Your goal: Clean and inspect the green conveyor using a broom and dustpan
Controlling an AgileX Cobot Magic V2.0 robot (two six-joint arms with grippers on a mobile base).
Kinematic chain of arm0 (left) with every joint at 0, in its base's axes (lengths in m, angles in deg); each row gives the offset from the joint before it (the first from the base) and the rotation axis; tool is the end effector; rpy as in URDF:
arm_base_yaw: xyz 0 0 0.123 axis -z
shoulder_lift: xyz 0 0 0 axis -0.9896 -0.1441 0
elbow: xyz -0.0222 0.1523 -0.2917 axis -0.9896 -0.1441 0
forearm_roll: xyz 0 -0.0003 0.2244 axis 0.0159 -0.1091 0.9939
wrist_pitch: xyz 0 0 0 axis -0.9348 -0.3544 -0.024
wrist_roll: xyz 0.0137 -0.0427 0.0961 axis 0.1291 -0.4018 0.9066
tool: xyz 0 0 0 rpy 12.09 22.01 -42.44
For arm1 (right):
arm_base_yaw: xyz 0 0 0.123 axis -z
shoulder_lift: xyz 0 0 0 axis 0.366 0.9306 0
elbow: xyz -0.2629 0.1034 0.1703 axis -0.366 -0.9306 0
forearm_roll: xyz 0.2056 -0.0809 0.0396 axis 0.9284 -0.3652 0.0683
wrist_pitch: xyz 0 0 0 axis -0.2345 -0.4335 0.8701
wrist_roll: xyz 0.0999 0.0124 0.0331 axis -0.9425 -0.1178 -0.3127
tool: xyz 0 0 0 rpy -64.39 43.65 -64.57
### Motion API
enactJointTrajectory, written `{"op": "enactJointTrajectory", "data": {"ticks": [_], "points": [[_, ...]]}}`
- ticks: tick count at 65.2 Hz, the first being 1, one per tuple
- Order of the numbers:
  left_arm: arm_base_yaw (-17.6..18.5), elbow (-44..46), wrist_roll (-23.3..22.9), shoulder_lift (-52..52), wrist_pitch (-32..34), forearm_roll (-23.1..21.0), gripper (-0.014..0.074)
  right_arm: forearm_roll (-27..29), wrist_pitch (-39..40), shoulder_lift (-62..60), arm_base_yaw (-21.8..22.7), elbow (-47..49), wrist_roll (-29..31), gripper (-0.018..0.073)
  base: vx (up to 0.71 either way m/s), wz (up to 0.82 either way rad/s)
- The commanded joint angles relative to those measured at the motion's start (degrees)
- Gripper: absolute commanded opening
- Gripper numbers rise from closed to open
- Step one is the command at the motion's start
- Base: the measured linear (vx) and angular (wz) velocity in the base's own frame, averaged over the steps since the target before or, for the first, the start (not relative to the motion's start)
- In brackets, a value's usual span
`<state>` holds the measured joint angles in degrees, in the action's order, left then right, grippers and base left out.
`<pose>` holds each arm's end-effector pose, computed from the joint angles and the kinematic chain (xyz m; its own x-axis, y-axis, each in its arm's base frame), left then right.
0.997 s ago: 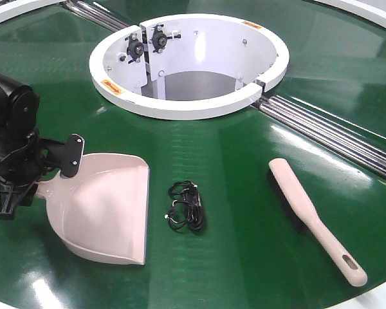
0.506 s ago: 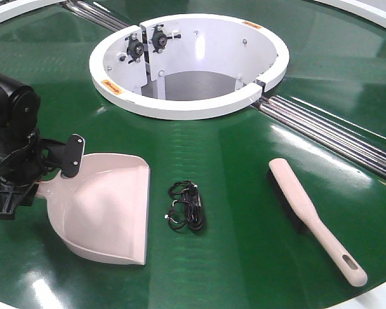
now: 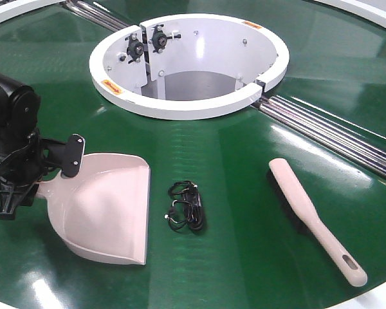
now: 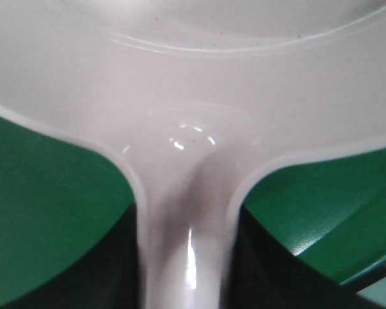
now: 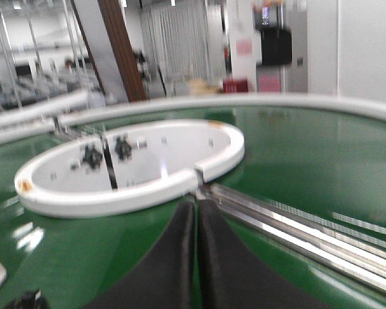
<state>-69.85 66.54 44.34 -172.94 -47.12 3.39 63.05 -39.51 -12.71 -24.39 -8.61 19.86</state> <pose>0.3343 -0.0431 0.2652 -0.0678 0.9703 0.2321 0.9937 0.0450 0.1022 0.0104 0.0011 0.2820 -0.0065 0.0943 -0.9955 -0.0562 0.9939 0.0945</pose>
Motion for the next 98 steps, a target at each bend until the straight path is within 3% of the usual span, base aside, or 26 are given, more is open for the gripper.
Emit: {"op": "enactJointTrajectory", "data": {"ticks": [1,18,31,41,48,66,74,81,98], "points": [[0.3,1.5,-0.9,2.8,0.5,-0.3,-0.0006,0.1,-3.3,8.0,-0.1,7.2,-0.1,-0.0008,0.00,0.00],[0.3,1.5,-0.9,2.8,0.5,-0.3,-0.0006,0.6,-21.8,26.0,-0.1,19.4,0.3,-0.0008,0.00,0.00],[0.3,1.5,-0.9,2.8,0.5,-0.3,-0.0006,0.6,-21.8,31.3,-0.1,20.2,-1.3,-0.0008,0.00,0.00],[0.3,1.5,-0.9,2.8,0.5,-0.3,-0.0006,0.9,-26.2,33.0,-0.1,22.2,3.1,0.0016,0.00,0.00],[0.3,1.5,-0.9,2.8,0.5,-0.3,-0.0006,1.1,-32.5,34.6,-0.5,26.0,3.1,0.0091,0.00,0.00],[0.3,1.5,-0.9,2.8,0.5,-0.4,-0.0006,-3.1,-40.3,41.1,-7.9,33.7,3.1,0.0436,0.00,0.00],[0.3,1.5,-0.9,2.8,0.5,-0.4,-0.0006,-4.0,-43.4,45.8,-10.8,36.9,1.8,0.0547,0.00,0.00],[0.3,1.5,-0.9,2.8,0.5,-0.4,-0.0006,-4.5,-46.5,50.3,-11.5,39.6,0.5,0.0587,0.00,0.00],[0.3,1.5,-0.9,2.8,0.5,-0.4,-0.0006,-7.6,-51.3,60.9,-11.5,44.6,-0.3,0.0582,0.00,0.00]]}}
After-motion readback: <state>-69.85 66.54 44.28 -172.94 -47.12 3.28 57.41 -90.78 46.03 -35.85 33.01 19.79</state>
